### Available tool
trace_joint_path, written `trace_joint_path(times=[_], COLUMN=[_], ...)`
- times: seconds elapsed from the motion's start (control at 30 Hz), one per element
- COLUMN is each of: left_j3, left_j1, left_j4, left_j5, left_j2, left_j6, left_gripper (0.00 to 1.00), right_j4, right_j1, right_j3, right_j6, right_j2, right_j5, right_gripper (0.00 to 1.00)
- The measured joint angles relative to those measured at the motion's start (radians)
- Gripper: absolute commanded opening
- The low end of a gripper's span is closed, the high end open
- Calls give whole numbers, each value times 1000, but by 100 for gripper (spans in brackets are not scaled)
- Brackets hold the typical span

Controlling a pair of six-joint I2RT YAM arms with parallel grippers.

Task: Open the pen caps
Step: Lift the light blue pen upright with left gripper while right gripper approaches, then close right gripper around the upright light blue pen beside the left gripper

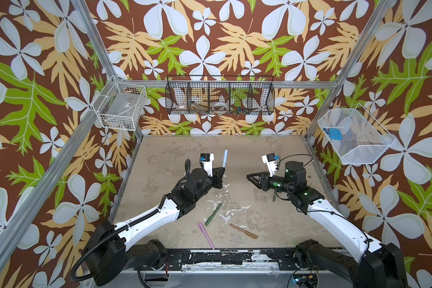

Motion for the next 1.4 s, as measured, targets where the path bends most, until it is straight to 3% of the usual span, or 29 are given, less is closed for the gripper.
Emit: trace_joint_path(times=[0.33,0.67,1.4], left_j3=[-242,-351,-393], left_j1=[21,21,15], left_j4=[340,570,737], left_j5=[106,225,347], left_j2=[-72,-60,-64], left_j6=[-2,26,-19], left_gripper=[6,5,4], right_j4=[294,439,516], right_j1=[97,183,290], right_j3=[-61,-136,-123], right_j6=[-1,-47,-81], right_j2=[64,105,181], right_j5=[-27,-79,-109], right_gripper=[35,35,35])
